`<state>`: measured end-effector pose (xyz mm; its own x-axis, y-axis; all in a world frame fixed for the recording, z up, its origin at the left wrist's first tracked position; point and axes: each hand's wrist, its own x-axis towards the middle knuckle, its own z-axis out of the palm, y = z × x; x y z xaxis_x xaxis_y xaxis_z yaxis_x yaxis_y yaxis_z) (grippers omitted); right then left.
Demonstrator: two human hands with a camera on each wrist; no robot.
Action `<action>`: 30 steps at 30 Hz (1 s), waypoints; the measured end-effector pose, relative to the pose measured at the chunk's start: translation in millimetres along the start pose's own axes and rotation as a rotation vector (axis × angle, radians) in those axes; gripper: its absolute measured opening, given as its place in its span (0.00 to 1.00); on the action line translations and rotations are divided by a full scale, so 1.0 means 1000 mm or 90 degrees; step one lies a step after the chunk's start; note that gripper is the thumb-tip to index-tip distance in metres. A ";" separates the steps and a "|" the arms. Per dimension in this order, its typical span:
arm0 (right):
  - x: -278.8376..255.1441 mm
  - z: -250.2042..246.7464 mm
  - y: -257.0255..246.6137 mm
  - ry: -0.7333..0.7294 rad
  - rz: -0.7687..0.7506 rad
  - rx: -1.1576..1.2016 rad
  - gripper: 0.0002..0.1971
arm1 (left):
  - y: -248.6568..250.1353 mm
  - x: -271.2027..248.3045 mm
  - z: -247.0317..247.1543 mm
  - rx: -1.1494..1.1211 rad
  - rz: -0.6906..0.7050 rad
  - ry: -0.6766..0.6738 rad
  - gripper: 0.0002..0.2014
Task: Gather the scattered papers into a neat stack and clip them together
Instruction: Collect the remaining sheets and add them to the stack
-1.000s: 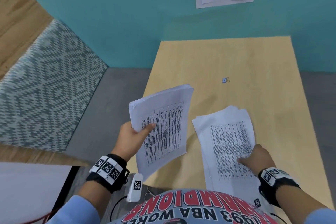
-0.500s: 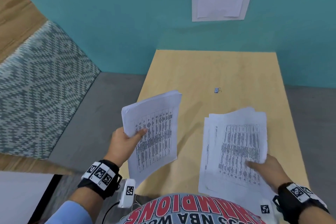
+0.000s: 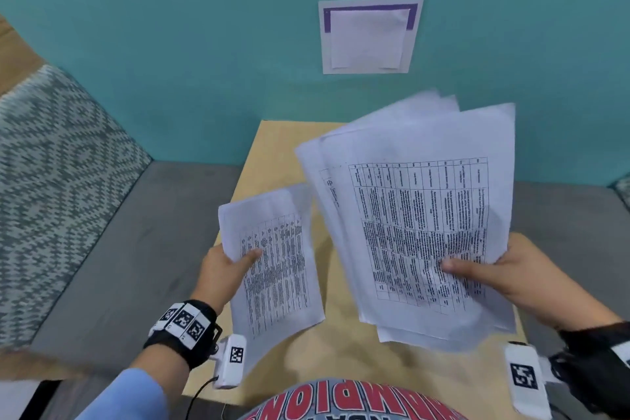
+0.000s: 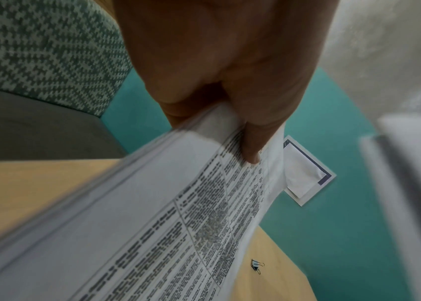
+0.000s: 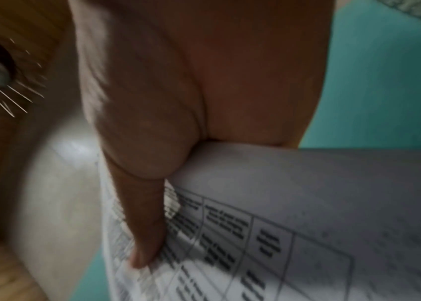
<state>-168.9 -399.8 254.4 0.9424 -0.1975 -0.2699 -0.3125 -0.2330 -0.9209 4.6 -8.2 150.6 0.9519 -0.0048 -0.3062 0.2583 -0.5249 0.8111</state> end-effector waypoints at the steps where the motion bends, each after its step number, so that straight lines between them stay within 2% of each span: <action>1: -0.003 -0.004 -0.011 -0.010 -0.015 0.016 0.12 | 0.002 0.002 0.005 -0.017 0.010 -0.010 0.19; 2: -0.002 -0.007 -0.017 -0.010 -0.027 0.032 0.14 | 0.005 0.004 0.010 -0.028 0.017 -0.025 0.24; 3: -0.001 -0.009 -0.021 -0.001 -0.040 0.052 0.15 | 0.010 0.006 0.015 -0.042 0.025 -0.048 0.24; 6: 0.010 -0.001 -0.018 0.032 -0.043 0.136 0.15 | 0.045 -0.009 0.029 -0.090 0.049 -0.135 0.05; 7: 0.015 0.005 -0.014 0.040 -0.038 0.163 0.15 | 0.056 -0.015 0.032 -0.111 0.055 -0.168 0.05; 10: 0.031 0.026 0.002 0.047 -0.008 0.256 0.22 | 0.081 -0.030 0.035 -0.185 0.107 -0.294 0.13; 13: 0.042 0.039 0.020 0.001 0.046 0.338 0.38 | 0.088 -0.033 0.037 -0.193 0.135 -0.317 0.16; 14: 0.045 0.043 0.026 -0.016 0.064 0.365 0.40 | 0.088 -0.034 0.039 -0.203 0.127 -0.316 0.15; 15: 0.047 0.047 0.030 -0.025 0.072 0.389 0.38 | 0.089 -0.036 0.040 -0.221 0.106 -0.307 0.14; 17: 0.049 0.054 0.036 -0.023 0.063 0.409 0.31 | 0.088 -0.040 0.042 -0.294 0.033 -0.293 0.22; 19: 0.050 0.059 0.039 -0.007 0.028 0.397 0.31 | 0.082 -0.043 0.044 -0.394 -0.026 -0.306 0.37; 21: 0.048 0.062 0.039 0.028 0.004 0.381 0.33 | 0.071 -0.045 0.045 -0.463 -0.025 -0.341 0.49; 22: 0.047 0.063 0.038 0.050 -0.004 0.364 0.34 | 0.067 -0.048 0.046 -0.464 0.000 -0.334 0.50; 23: 0.044 0.064 0.035 0.068 -0.015 0.337 0.33 | 0.065 -0.050 0.047 -0.429 0.042 -0.309 0.45; 26: 0.030 0.063 0.027 0.129 -0.068 0.204 0.26 | 0.069 -0.052 0.050 -0.336 0.155 -0.202 0.19; 30: 0.014 0.052 0.029 0.147 -0.109 0.191 0.16 | 0.071 -0.052 0.053 -0.341 0.211 -0.212 0.17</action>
<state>-158.5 -359.4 208.6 0.9159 -0.3958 -0.0676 -0.0736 0.0001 -0.9973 -35.4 -90.1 198.1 0.9159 -0.3956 -0.0679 0.0909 0.0397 0.9951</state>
